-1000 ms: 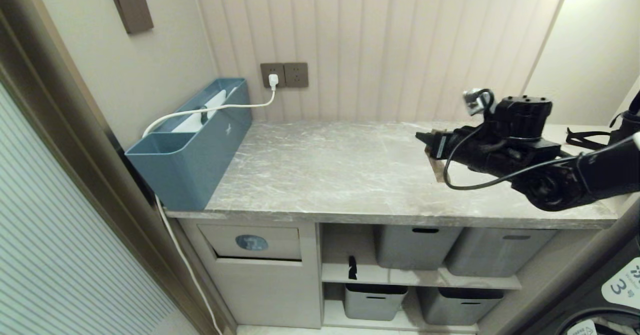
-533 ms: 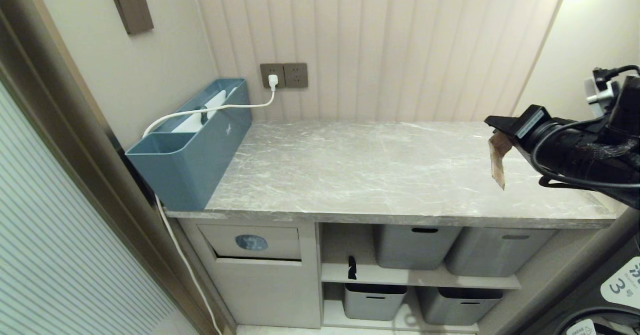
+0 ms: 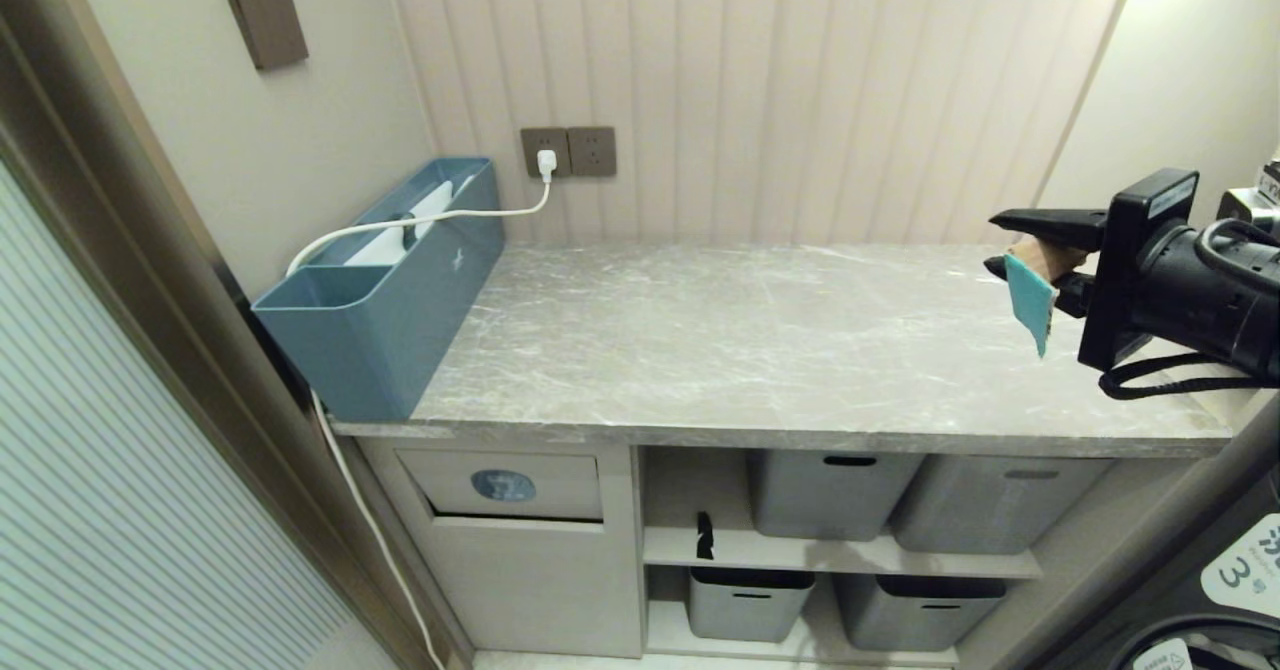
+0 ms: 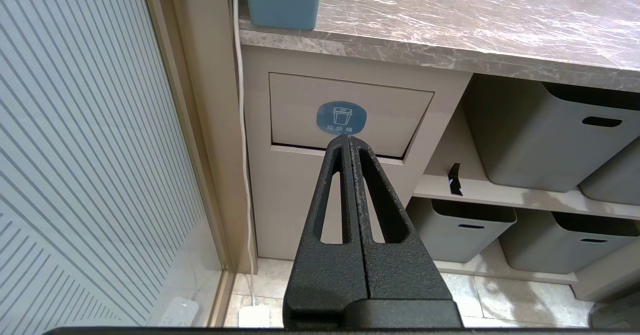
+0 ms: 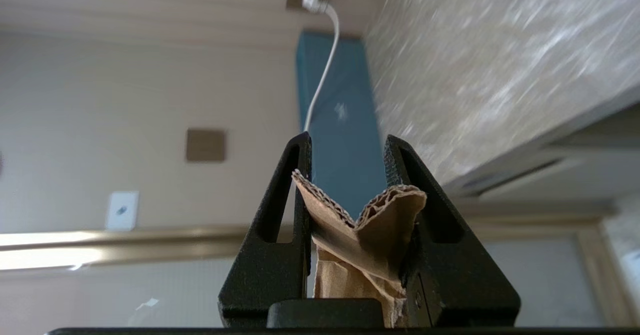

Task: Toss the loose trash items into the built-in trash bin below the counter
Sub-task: Hand it to the other hand

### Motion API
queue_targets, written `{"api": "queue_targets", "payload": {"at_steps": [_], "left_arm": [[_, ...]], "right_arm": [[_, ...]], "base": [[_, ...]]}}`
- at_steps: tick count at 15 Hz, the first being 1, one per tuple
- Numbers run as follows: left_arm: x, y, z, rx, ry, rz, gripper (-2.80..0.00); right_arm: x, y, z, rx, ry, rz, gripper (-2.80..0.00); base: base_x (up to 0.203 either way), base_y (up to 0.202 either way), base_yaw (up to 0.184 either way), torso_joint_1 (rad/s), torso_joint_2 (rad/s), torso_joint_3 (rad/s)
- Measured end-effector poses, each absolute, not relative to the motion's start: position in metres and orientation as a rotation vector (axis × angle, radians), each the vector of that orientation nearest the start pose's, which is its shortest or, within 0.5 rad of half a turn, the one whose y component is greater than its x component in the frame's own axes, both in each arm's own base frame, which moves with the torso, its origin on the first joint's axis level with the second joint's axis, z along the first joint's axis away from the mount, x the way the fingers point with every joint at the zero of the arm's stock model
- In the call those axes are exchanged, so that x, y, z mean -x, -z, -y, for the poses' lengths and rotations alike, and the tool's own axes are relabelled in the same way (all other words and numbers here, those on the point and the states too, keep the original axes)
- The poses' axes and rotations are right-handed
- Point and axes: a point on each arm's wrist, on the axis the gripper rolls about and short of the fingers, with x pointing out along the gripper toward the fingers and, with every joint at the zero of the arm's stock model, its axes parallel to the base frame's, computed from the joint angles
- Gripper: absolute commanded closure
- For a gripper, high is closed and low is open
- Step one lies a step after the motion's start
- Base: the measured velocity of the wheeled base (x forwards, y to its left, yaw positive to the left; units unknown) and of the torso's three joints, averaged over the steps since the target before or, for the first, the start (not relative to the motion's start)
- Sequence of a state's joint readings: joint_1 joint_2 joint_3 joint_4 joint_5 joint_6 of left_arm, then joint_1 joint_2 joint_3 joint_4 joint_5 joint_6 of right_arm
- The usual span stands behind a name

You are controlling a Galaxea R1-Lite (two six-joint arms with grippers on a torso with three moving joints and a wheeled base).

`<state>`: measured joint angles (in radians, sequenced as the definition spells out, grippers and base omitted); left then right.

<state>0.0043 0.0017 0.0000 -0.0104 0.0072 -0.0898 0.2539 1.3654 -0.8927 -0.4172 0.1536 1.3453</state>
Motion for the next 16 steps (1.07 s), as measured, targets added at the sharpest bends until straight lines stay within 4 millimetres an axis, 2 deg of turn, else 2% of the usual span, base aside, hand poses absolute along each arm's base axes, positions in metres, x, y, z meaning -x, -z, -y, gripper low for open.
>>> {"api": "queue_targets", "payload": {"at_steps": [6, 9, 13, 15, 16], "left_arm": [[0.023, -0.077, 0.000, 0.090, -0.011, 0.009, 0.00], [0.023, -0.077, 0.000, 0.090, -0.011, 0.009, 0.00], [0.023, -0.078, 0.000, 0.086, -0.010, 0.023, 0.00], [0.028, -0.099, 0.000, 0.115, -0.007, 0.122, 0.00], [0.033, -0.117, 0.000, 0.133, -0.004, 0.166, 0.00]], "right_arm": [[-0.209, -0.294, -0.079, -1.458, -0.428, -0.530, 0.00], [-0.209, -0.297, -0.080, -1.454, -0.436, -0.542, 0.00], [-0.209, -0.290, -0.079, -1.361, -0.403, -0.566, 0.00], [-0.210, -0.289, -0.077, -1.350, -0.396, -0.559, 0.00], [-0.211, -0.289, -0.076, -1.349, -0.389, -0.554, 0.00]], "base": [[0.000, 0.000, 0.000, 0.000, 0.00, 0.000], [0.000, 0.000, 0.000, 0.000, 0.00, 0.000], [0.000, 0.000, 0.000, 0.000, 0.00, 0.000], [0.000, 0.000, 0.000, 0.000, 0.00, 0.000], [0.000, 0.000, 0.000, 0.000, 0.00, 0.000]]}}
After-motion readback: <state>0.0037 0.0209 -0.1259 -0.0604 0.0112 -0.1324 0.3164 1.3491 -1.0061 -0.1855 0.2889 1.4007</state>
